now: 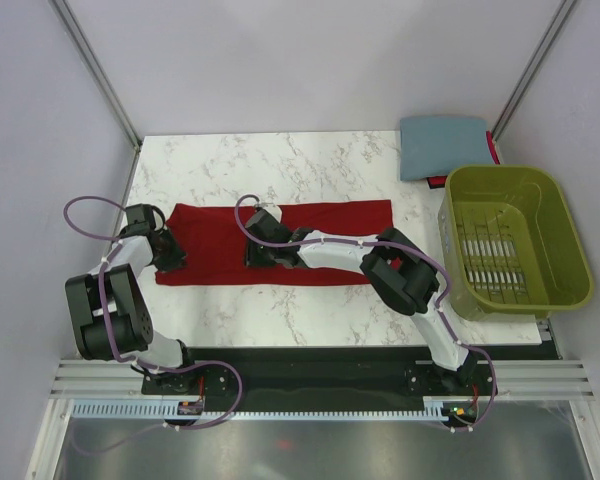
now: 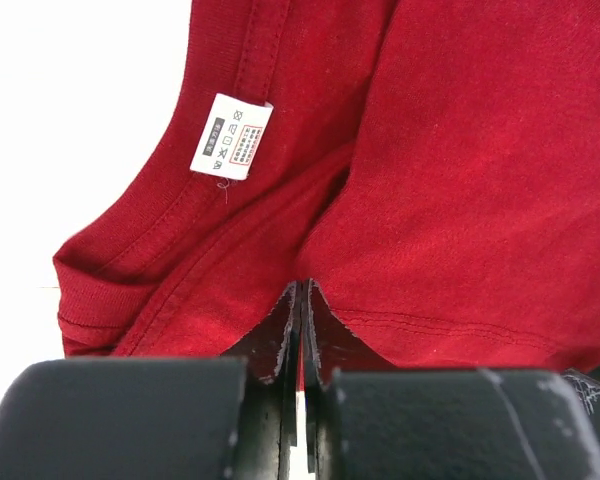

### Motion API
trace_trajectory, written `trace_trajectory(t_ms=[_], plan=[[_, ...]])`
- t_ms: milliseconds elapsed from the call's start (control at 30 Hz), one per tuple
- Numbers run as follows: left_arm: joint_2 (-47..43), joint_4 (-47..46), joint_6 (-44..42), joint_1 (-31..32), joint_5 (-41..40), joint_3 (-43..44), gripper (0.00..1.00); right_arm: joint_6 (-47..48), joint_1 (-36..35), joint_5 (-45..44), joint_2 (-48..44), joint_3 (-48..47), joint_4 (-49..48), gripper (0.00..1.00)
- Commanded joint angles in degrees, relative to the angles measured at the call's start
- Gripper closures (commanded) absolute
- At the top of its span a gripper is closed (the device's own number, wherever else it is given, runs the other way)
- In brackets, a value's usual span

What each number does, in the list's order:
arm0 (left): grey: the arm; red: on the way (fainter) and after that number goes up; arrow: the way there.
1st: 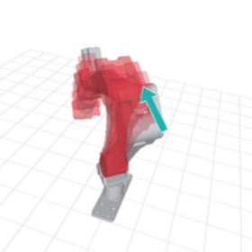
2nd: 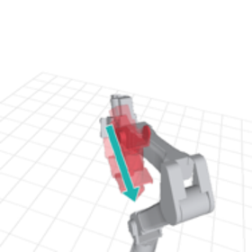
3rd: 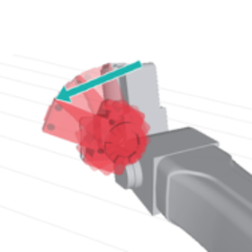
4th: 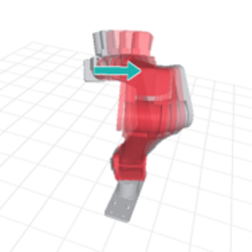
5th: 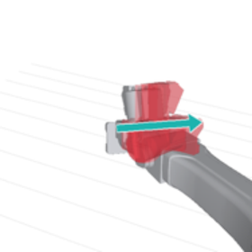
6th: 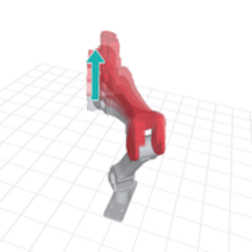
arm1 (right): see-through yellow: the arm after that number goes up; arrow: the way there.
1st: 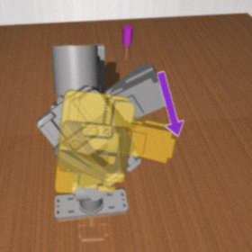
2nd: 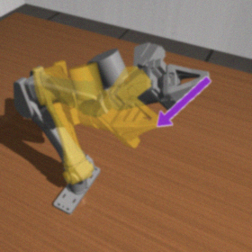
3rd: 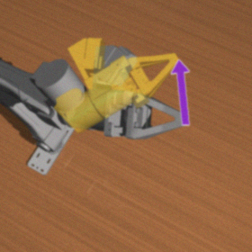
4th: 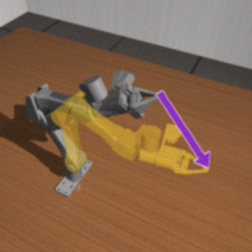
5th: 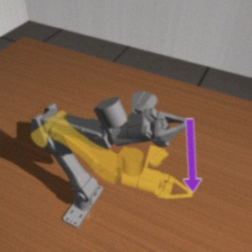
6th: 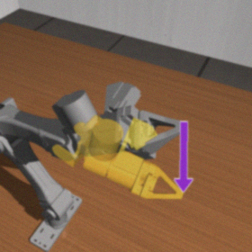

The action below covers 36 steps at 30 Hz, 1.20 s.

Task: Fold and stack the t-shirts
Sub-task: Fold the tshirt

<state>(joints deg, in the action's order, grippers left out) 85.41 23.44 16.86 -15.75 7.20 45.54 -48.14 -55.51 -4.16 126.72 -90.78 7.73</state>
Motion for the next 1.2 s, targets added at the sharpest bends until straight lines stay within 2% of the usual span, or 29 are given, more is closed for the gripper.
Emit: trace_trajectory(t_ms=[0,100,233,267,300,700,833,1000,1067,1100,1133,1167], plan=[[0.2,-1.1,-1.1,-0.2,0.1,0.2,0.98,1.0,-0.3,-1.5,1.2,-1.4,1.4,0.60],[-0.2,-0.5,-0.4,0.0,0.4,0.4,0.98,1.6,-0.3,-1.4,1.1,-1.9,1.7,0.63],[-2.7,1.4,2.0,0.5,-3.1,0.0,0.98,2.6,-0.3,-1.9,0.6,-2.5,1.7,0.86],[-3.2,2.0,2.7,0.5,-4.4,0.3,0.98,3.0,-0.3,-2.0,0.5,-2.7,1.8,0.96],[-3.7,2.8,3.1,0.5,-4.6,0.8,0.98,3.2,-0.3,-2.0,0.3,-2.8,1.8,0.99],[-17.8,10.0,9.8,0.4,-3.3,0.4,0.98,4.7,-0.2,-3.2,-4.5,-1.9,1.9,1.00],[-19.7,10.8,10.6,0.5,-5.4,-1.5,0.98,4.9,-0.2,-3.1,-6.0,-1.3,1.8,1.00],[-21.7,11.2,13.6,0.5,-1.8,-3.4,0.98,5.3,-0.2,-3.8,-7.7,0.0,1.9,1.00],[-20.9,9.2,11.0,0.5,-3.0,-3.2,0.98,5.3,-0.1,-3.7,-7.7,0.1,1.9,1.00],[-19.9,7.9,8.9,0.4,-2.6,-3.1,0.96,5.3,0.0,-3.7,-7.7,0.1,1.8,1.00],[-18.9,6.7,7.5,0.4,-1.2,-3.1,0.78,5.3,-0.1,-3.6,-7.7,0.2,1.7,1.00],[-16.1,5.6,6.8,0.3,-0.5,-2.8,0.73,5.1,-0.1,-3.0,-7.5,0.3,1.4,1.00]])
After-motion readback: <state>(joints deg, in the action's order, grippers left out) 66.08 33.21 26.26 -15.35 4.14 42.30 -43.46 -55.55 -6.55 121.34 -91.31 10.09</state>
